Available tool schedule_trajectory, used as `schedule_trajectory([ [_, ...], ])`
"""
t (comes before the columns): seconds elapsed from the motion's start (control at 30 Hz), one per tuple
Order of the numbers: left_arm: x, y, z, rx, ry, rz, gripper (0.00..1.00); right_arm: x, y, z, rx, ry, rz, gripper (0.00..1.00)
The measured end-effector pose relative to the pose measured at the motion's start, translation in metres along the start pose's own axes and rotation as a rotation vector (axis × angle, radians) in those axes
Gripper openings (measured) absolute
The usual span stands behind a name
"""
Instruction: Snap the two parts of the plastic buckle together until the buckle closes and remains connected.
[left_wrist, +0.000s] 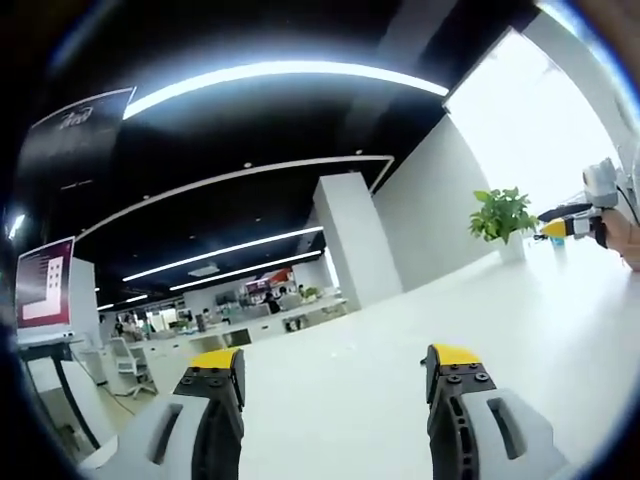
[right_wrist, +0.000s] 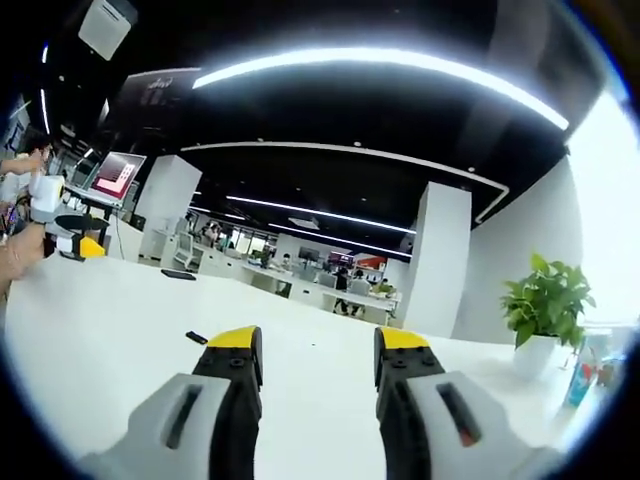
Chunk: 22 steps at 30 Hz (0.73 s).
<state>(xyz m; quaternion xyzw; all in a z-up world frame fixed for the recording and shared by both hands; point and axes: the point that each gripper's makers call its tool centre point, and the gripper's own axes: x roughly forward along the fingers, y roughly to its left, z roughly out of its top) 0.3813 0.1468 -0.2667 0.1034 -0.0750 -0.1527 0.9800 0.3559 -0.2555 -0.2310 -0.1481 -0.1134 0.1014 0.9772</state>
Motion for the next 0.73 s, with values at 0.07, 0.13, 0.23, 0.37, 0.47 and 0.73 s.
schedule_trajectory([
  [0.07, -0.0004, -0.0004, -0.0002, 0.002, 0.002, -0.001, 0.75, -0.0001, 0.0013, 0.0008, -0.002, -0.002, 0.005, 0.45],
  [0.13, -0.001, -0.0001, -0.0001, 0.002, 0.002, 0.001, 0.75, -0.0003, 0.0025, 0.001, -0.005, -0.002, 0.011, 0.45],
  [0.23, -0.0021, 0.0011, 0.0009, 0.0, -0.002, 0.006, 0.75, -0.0006, 0.0028, 0.0, -0.007, 0.005, 0.012, 0.44],
  [0.37, -0.0021, 0.0015, 0.0004, -0.005, 0.001, 0.008, 0.75, -0.002, 0.0028, 0.0031, -0.011, -0.007, 0.012, 0.44],
  [0.47, -0.0013, 0.0011, 0.001, -0.006, 0.0, 0.006, 0.75, -0.002, 0.0023, 0.0024, -0.016, -0.003, 0.01, 0.44],
  [0.73, -0.0004, -0.0011, 0.002, 0.002, -0.001, 0.0, 0.75, -0.0015, -0.0018, -0.0004, -0.008, 0.008, -0.002, 0.44],
])
